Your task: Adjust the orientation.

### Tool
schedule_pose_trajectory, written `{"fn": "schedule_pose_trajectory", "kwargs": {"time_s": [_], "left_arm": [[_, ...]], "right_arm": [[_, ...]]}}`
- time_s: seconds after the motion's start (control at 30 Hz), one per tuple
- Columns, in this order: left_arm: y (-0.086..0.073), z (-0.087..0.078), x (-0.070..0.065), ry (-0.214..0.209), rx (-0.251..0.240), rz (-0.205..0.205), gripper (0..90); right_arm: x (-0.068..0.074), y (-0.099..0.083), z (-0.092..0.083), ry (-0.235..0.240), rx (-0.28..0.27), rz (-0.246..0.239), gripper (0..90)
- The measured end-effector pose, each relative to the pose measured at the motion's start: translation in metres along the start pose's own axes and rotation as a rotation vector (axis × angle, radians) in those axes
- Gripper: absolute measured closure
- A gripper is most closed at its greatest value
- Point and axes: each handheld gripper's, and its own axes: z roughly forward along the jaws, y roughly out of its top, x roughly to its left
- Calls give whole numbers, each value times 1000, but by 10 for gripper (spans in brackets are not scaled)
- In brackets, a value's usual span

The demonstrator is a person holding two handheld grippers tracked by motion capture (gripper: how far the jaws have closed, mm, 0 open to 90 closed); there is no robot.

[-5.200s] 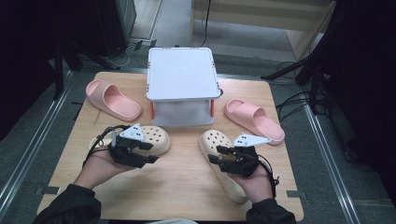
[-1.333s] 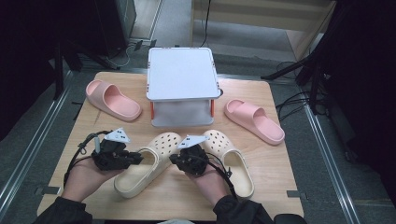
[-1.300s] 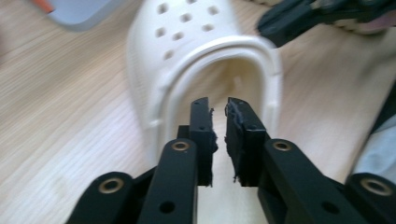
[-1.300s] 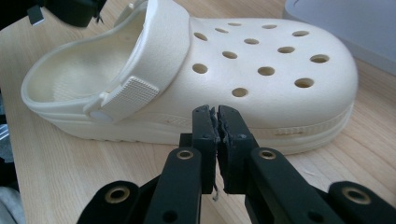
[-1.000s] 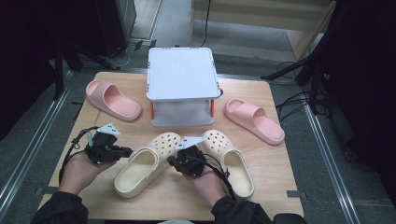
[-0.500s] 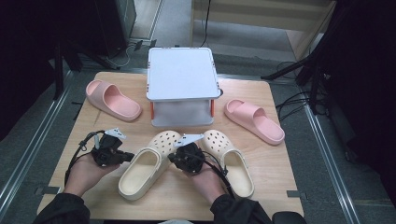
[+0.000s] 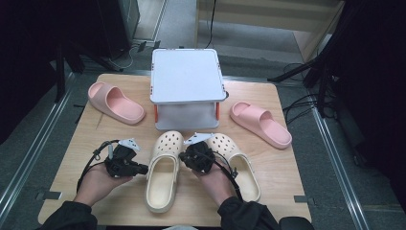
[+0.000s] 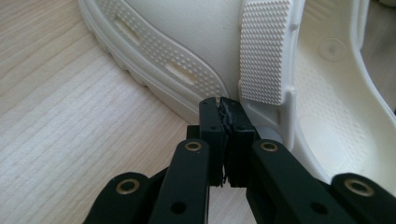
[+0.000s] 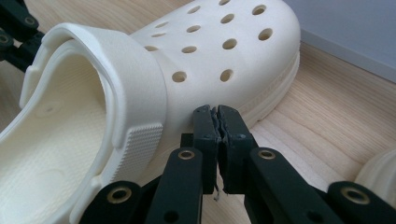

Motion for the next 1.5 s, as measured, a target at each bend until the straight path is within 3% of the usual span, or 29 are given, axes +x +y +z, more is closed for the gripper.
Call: {"fn": "schedule_pose_trajectory", "kwargs": {"time_s": [0.1,0.2,0.33,0.5,0.63,0.77,0.87,1.07,1.5], "left_arm": [[1,2,-1,-25,-4,3,874],[2,-2,2,-21,-32,1,829],[2,-14,10,-1,-112,-26,745],[4,-21,19,29,-149,-40,615],[6,-24,24,36,-157,-28,544],[10,-23,25,45,-150,15,511],[15,-22,26,37,-144,32,514],[23,-20,29,10,-132,26,498],[39,-13,35,-22,-118,38,454]], "right_arm": [[-3,0,-1,-7,0,-10,865],[-5,1,-5,-3,-7,-7,820],[-6,3,-20,15,-50,-21,815],[-10,0,-41,58,-69,-53,750],[-13,-7,-61,78,-76,-72,678],[-19,-18,-75,59,-72,-95,608],[-25,-23,-83,69,-72,-64,603],[-35,-36,-101,52,-70,-47,577],[-67,-72,-150,-63,-98,48,528]]}}
